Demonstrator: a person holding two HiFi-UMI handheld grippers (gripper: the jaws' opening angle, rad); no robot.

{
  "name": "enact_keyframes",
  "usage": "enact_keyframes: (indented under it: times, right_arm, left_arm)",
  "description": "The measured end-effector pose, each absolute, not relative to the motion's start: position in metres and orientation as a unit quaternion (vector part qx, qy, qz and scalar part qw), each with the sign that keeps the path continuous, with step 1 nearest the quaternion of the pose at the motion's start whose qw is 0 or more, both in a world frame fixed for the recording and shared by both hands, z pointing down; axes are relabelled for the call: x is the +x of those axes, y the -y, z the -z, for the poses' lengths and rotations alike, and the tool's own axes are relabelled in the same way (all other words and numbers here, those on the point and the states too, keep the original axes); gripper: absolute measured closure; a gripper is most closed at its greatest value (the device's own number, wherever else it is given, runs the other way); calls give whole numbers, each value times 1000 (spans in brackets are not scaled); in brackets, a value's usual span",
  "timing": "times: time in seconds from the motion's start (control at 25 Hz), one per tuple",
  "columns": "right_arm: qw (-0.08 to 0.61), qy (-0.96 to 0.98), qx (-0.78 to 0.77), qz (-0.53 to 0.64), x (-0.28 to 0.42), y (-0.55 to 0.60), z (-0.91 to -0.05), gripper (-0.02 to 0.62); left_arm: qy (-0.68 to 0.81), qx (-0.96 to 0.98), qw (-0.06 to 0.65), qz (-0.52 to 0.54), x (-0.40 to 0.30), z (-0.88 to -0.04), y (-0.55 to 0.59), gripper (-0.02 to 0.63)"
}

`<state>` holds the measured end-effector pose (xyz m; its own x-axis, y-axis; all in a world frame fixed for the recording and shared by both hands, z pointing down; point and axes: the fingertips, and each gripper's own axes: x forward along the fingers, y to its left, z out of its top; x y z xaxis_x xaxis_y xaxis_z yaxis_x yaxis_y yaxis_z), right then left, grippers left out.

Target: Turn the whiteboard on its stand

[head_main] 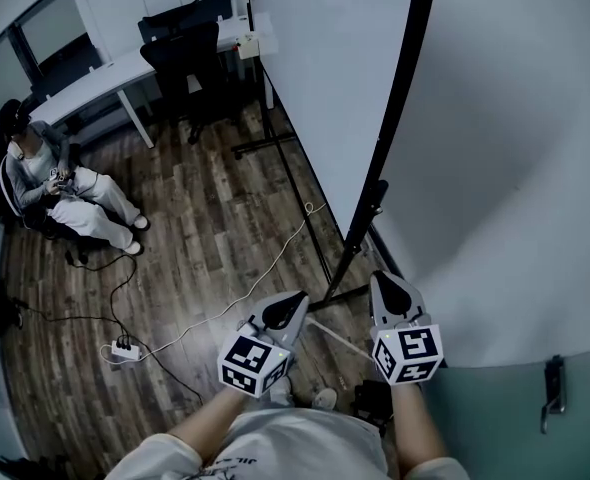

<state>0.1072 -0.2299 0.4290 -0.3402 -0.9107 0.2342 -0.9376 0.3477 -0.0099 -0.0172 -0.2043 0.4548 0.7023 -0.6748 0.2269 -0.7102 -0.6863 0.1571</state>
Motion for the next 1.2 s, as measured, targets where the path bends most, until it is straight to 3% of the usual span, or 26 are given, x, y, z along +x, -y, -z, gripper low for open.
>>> enact_keyframes:
  times: [0.64, 0.88, 1.2]
  right_arm:
    - [95, 806, 579, -77, 119, 305, -438, 575]
    - [96, 804, 580, -93, 120, 329, -448, 474]
    - [102, 803, 578, -108, 111, 354, -460, 402]
  left_arm:
    - [381, 913, 124, -77, -14, -463, 247, 595]
    - [385, 911, 127, -81, -11, -468, 267, 595]
    - [385, 909, 138, -85, -15, -477, 269, 595]
